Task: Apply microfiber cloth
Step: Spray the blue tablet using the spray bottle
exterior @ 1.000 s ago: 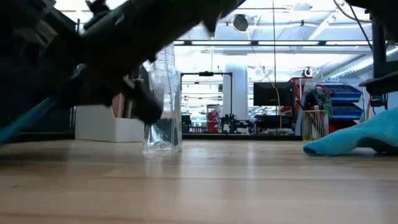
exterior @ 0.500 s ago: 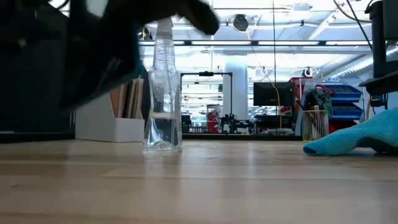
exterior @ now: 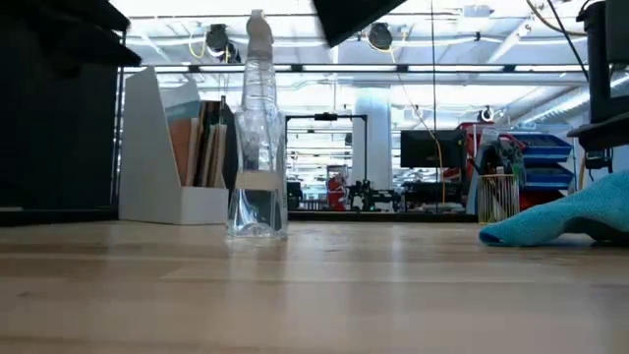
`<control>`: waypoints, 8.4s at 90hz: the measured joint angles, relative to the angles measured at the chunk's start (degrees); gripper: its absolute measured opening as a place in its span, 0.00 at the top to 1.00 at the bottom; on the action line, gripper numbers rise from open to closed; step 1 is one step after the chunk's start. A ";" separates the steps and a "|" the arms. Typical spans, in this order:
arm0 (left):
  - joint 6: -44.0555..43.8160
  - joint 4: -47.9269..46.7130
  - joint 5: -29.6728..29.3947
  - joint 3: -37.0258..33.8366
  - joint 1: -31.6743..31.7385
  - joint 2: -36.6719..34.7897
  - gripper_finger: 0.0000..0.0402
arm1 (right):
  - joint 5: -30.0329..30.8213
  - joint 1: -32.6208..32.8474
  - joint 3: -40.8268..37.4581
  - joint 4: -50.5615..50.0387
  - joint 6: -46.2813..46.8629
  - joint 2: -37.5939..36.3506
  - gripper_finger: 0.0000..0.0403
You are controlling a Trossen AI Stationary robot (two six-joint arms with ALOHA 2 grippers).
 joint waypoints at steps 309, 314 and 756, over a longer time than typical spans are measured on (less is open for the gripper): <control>34.05 28.79 46.55 1.11 45.05 4.97 0.08 | -44.69 -42.09 -61.94 74.61 -46.21 -24.56 0.97; 35.19 29.94 45.65 1.11 44.91 4.98 0.08 | -44.82 -41.26 -61.94 74.52 -45.77 -23.37 0.97; 48.40 44.39 59.24 1.11 47.48 13.84 0.38 | -45.90 -40.54 -61.88 100.31 -47.77 -14.14 0.96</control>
